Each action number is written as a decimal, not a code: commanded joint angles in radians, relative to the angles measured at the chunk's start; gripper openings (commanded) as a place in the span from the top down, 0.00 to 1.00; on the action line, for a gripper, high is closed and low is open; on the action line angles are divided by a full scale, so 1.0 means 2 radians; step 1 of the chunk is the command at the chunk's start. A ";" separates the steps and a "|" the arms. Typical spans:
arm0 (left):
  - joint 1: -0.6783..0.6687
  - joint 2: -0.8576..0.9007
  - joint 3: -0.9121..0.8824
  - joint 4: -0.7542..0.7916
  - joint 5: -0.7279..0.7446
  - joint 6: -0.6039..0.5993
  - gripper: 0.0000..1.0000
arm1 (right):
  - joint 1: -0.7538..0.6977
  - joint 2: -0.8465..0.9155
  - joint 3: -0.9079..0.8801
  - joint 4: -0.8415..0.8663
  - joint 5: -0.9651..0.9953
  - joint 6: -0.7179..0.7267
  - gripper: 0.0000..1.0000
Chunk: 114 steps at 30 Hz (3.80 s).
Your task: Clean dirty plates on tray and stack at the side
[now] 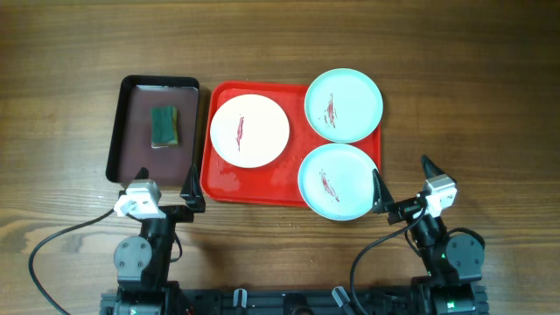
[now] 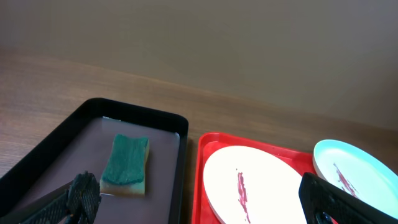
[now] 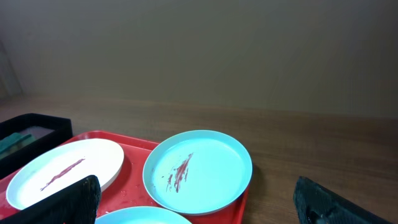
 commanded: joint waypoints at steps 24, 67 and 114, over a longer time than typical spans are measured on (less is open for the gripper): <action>-0.003 -0.003 -0.003 0.000 0.006 -0.002 0.00 | 0.000 -0.004 -0.001 0.001 0.005 0.007 0.00; -0.003 -0.003 -0.003 0.000 0.006 -0.003 0.00 | 0.000 -0.004 -0.001 0.017 0.025 0.006 0.00; -0.003 0.614 0.777 -0.621 0.064 -0.012 0.00 | 0.000 0.592 0.656 -0.393 -0.258 0.007 0.00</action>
